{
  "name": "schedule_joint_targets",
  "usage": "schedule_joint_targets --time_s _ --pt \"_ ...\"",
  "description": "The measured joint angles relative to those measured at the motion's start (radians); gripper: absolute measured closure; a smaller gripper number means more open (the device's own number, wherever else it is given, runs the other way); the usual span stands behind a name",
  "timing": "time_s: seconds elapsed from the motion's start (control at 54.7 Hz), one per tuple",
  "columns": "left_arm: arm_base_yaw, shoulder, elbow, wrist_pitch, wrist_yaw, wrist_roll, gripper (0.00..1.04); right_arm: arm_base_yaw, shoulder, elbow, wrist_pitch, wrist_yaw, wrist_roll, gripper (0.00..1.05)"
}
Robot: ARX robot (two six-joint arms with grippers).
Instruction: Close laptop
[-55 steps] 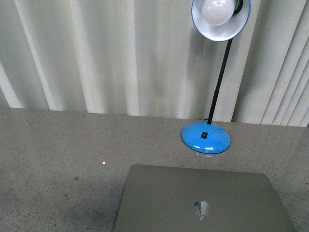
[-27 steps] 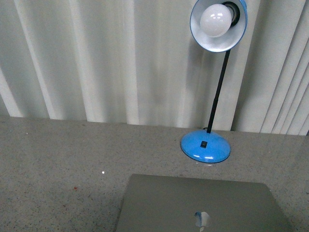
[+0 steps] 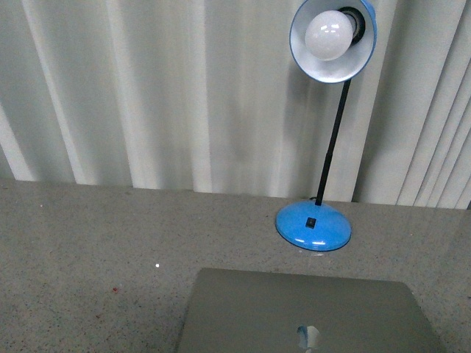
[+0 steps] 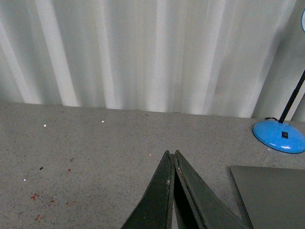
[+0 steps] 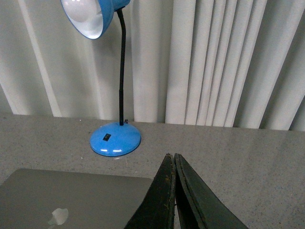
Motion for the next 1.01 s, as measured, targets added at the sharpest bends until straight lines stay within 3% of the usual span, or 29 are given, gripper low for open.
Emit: schedule_joint_targets --time_s 0.274,0.384,0.457,0.512,0.768,0.823,1.006 --pt "0.000 -0.069 0.000 -0.070 0.000 0.000 1.01 0.000 -0.088 0.000 -0.088 0.000 0.000 1.02" --pt "0.000 -0.223 0.000 -0.243 0.000 0.000 1.01 0.000 -0.121 0.000 -0.121 0.000 0.000 1.02" --pt "0.000 -0.240 0.000 -0.245 0.000 0.000 1.01 0.000 -0.161 0.000 -0.164 0.000 0.000 1.02" --pt "0.000 -0.240 0.000 -0.248 0.000 0.000 1.01 0.000 -0.264 0.000 -0.301 0.000 0.000 1.02" --pt "0.000 -0.241 0.000 -0.248 0.000 0.000 1.01 0.000 -0.307 0.000 -0.315 0.000 0.000 1.02" --pt "0.000 -0.242 0.000 -0.248 0.001 -0.002 1.00 0.000 -0.307 0.000 -0.315 0.000 0.000 0.91" --pt "0.000 -0.242 0.000 -0.248 0.000 -0.001 0.59 0.000 -0.307 0.000 -0.315 0.000 0.000 0.50"
